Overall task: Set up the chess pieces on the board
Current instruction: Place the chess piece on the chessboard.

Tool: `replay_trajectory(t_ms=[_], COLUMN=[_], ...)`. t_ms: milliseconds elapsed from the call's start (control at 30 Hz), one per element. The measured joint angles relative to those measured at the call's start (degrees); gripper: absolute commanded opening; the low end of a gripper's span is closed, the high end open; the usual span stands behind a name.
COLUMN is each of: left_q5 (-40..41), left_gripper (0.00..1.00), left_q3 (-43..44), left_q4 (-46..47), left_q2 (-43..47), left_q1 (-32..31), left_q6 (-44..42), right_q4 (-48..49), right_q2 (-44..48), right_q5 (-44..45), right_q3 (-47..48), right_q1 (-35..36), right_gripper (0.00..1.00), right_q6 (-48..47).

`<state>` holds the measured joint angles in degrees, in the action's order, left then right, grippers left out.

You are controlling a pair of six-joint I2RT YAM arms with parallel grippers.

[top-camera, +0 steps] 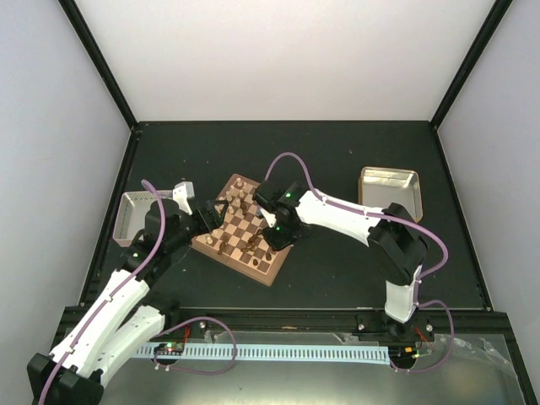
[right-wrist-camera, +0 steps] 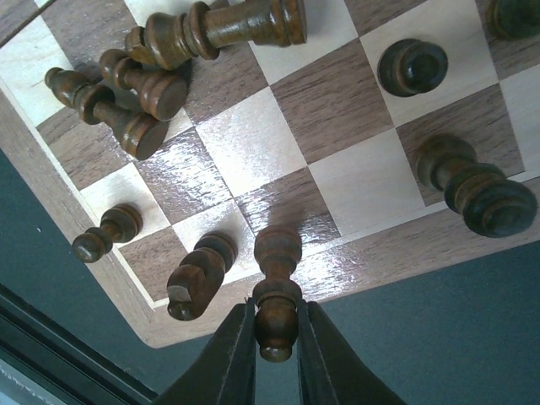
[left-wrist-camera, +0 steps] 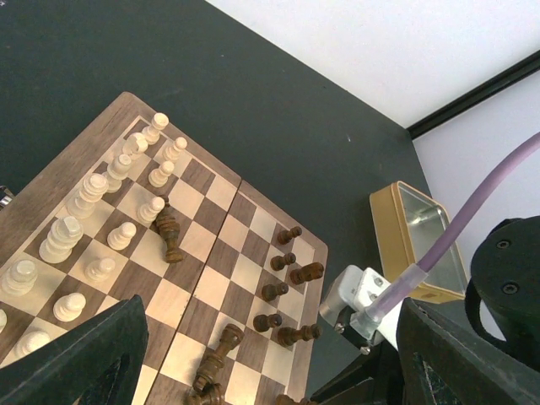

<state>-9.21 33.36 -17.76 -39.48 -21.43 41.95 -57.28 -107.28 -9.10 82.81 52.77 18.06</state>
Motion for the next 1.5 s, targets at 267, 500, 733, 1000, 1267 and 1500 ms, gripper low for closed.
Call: replay_trajectory(t_ms=[267, 500, 733, 1000, 1267, 1500], left_q5=[0.00, 0.00, 0.00, 0.00, -0.02, -0.87], left_gripper=[0.83, 0.83, 0.83, 0.83, 0.83, 0.83], left_q3=[0.00, 0.00, 0.00, 0.00, 0.00, 0.00], left_q4=[0.00, 0.00, 0.00, 0.00, 0.00, 0.00], left_q2=[0.00, -0.02, 0.00, 0.00, 0.00, -0.04], left_q1=[0.00, 0.00, 0.00, 0.00, 0.00, 0.00], left_q6=[0.02, 0.02, 0.02, 0.04, 0.02, -0.02], right_q4=[0.04, 0.98, 2.19, 3.50, 4.17, 5.49], right_q2=[-1.97, -2.05, -2.03, -1.99, -1.95, 3.41], right_q5=[0.22, 0.24, 0.68, 1.60, 2.67, 4.83], right_q3=[0.00, 0.00, 0.00, 0.00, 0.00, -0.07], right_q1=[0.17, 0.26, 0.26, 0.26, 0.24, 0.20], right_gripper=[0.25, 0.20, 0.14, 0.14, 0.31, 0.38], right_q6=[0.02, 0.26, 0.92, 1.51, 2.03, 4.76])
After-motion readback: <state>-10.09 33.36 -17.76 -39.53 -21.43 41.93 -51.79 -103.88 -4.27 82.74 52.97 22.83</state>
